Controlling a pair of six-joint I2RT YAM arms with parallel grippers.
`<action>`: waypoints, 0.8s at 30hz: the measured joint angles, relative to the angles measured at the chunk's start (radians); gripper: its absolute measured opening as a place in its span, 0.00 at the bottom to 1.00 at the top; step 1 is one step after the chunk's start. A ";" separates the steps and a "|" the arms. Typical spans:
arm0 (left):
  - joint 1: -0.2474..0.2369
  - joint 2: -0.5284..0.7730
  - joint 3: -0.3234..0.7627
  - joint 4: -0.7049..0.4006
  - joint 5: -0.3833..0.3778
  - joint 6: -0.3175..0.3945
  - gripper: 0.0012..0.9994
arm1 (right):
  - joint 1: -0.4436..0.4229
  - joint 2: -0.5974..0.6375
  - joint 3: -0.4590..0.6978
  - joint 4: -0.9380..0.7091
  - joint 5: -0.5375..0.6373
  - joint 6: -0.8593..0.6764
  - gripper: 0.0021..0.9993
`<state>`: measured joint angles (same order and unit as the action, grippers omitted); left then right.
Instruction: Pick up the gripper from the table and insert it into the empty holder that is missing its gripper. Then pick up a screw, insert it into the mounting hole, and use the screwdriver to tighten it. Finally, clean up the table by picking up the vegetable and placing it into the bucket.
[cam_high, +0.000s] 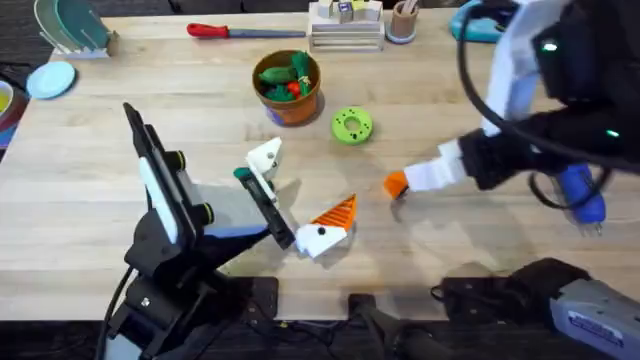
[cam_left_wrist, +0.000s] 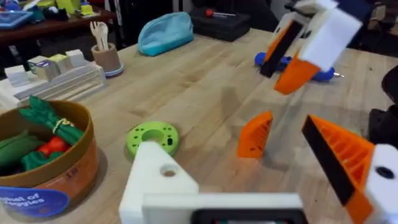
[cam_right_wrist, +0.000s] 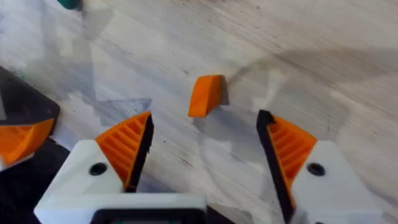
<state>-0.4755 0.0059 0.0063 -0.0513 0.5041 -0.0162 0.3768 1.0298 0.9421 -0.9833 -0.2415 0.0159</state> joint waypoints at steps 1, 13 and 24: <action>0.000 0.000 0.000 0.000 0.000 0.000 0.99 | 0.008 0.023 0.000 0.015 0.002 0.010 0.99; 0.000 0.000 0.000 0.000 0.000 0.000 0.99 | 0.211 0.220 0.000 0.042 0.186 0.057 0.99; 0.000 0.000 0.000 0.000 0.000 0.000 0.99 | 0.234 0.306 0.000 0.089 0.253 0.068 0.62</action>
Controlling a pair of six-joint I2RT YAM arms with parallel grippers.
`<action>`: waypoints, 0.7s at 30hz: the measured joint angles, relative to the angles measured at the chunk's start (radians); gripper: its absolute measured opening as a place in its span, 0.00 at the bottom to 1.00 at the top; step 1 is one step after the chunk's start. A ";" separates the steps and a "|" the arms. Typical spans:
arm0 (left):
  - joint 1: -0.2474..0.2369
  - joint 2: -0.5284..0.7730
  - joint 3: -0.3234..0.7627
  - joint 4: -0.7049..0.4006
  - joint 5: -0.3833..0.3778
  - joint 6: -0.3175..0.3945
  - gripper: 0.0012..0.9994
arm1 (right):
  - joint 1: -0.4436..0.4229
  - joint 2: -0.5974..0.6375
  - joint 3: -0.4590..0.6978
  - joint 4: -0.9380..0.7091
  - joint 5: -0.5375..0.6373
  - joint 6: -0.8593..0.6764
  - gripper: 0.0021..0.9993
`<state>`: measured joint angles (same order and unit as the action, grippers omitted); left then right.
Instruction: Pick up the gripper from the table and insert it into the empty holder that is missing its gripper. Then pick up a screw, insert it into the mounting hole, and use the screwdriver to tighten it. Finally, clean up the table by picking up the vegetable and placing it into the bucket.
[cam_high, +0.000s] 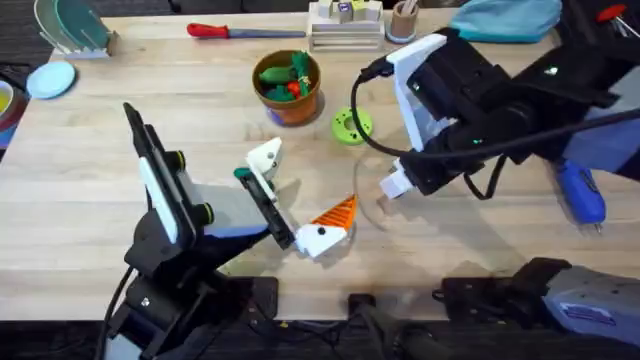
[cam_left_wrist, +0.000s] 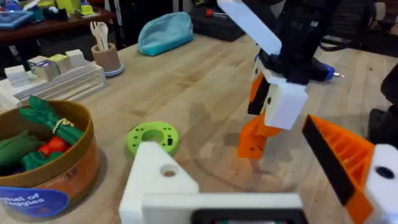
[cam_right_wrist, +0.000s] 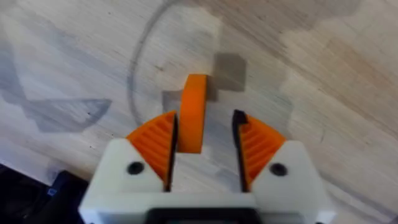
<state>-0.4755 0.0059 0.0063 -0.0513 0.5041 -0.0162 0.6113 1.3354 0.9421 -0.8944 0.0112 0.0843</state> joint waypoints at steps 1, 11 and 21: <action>0.000 0.000 0.000 0.000 0.000 0.000 0.99 | 0.000 0.000 0.000 0.000 0.000 0.002 0.54; 0.000 0.000 0.000 0.000 0.000 0.000 0.99 | 0.000 -0.001 0.016 -0.071 0.003 0.013 0.01; 0.000 0.000 0.000 0.000 0.000 0.000 0.99 | -0.078 -0.175 0.111 -0.087 -0.046 0.020 0.01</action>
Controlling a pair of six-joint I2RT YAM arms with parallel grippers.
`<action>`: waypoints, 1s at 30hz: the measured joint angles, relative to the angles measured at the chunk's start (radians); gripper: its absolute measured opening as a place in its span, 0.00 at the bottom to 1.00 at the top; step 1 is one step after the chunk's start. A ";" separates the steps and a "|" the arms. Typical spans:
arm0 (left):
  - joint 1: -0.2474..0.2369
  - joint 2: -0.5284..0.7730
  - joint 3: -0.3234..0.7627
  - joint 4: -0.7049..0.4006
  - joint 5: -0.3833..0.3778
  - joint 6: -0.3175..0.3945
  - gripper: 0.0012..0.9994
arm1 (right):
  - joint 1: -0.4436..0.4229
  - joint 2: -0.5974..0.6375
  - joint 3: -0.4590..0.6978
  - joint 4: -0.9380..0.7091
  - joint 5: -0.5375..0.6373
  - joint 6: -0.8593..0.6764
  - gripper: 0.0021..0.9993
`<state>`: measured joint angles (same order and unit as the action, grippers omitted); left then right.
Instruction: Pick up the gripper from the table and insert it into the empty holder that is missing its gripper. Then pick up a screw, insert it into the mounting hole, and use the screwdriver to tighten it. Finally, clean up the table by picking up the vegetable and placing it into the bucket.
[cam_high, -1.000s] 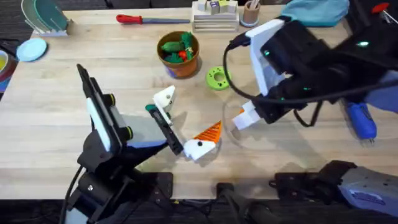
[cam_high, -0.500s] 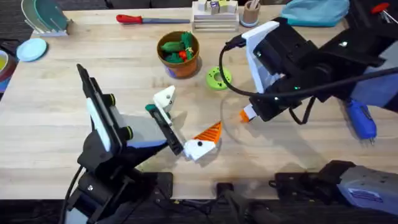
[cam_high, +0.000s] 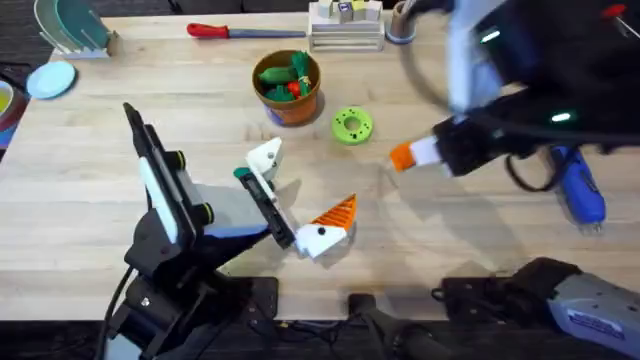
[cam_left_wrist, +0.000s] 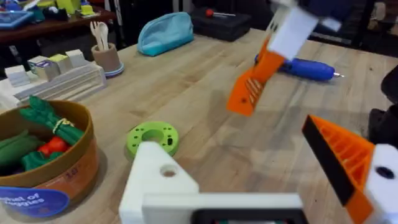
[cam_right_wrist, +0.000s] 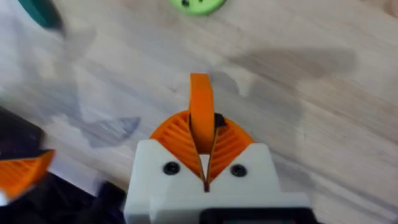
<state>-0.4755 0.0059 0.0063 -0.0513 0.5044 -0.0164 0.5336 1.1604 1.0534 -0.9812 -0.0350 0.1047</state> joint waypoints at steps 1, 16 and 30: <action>0.000 0.000 0.000 0.000 0.000 0.000 0.99 | -0.033 -0.023 0.000 0.010 -0.028 0.004 0.01; 0.000 0.000 0.000 0.000 0.010 0.000 0.99 | -0.287 0.194 -0.119 0.430 -0.990 0.131 0.01; 0.002 0.000 0.000 0.000 0.085 -0.001 0.99 | -0.143 0.310 -0.123 0.640 -1.237 0.292 0.01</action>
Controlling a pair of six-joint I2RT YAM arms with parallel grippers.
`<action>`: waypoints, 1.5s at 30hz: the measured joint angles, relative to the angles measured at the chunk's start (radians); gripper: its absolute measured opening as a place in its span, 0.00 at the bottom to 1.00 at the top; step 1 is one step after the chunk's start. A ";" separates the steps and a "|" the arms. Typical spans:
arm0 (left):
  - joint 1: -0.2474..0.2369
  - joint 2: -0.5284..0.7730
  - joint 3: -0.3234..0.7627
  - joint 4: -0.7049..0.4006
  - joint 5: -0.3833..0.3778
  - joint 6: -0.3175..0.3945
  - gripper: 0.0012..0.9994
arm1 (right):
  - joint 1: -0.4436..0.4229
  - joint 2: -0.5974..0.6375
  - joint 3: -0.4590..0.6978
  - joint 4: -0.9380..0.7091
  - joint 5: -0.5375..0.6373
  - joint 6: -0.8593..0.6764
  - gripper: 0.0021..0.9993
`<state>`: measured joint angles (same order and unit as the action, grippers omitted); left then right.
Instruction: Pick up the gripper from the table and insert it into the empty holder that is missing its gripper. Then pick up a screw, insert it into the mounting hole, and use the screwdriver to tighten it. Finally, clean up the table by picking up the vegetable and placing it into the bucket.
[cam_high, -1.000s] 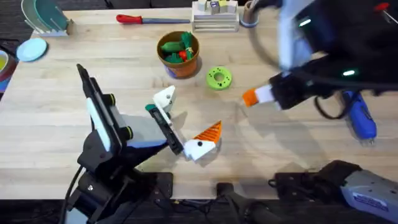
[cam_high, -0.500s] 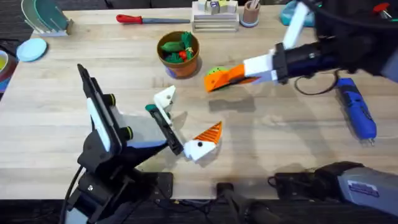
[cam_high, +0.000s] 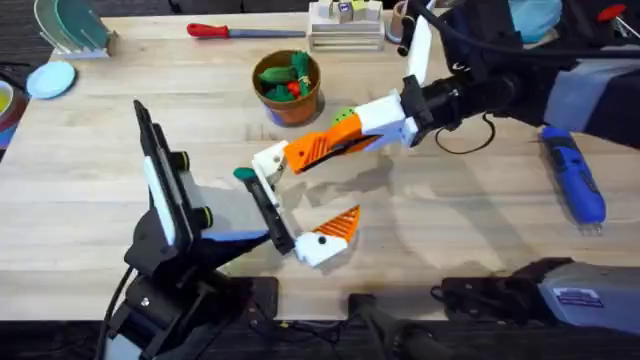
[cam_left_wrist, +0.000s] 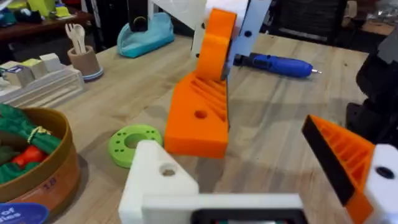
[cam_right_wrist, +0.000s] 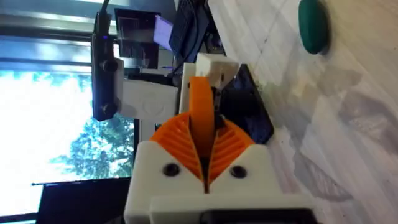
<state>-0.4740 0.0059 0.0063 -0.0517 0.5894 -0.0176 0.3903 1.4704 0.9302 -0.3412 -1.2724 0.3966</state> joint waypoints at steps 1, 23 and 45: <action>0.000 0.000 0.000 0.000 0.001 -0.002 0.99 | 0.001 0.000 0.000 0.001 0.000 0.012 0.01; 0.001 0.000 0.000 -0.001 0.009 -0.014 0.99 | 0.002 0.098 0.000 -0.024 -0.018 -0.013 0.01; 0.011 0.000 0.000 -0.002 -0.024 -0.025 0.99 | 0.125 0.180 -0.002 0.347 0.038 0.246 0.01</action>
<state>-0.4628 0.0055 0.0063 -0.0532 0.5652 -0.0421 0.5149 1.6502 0.9283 0.0054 -1.2344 0.6423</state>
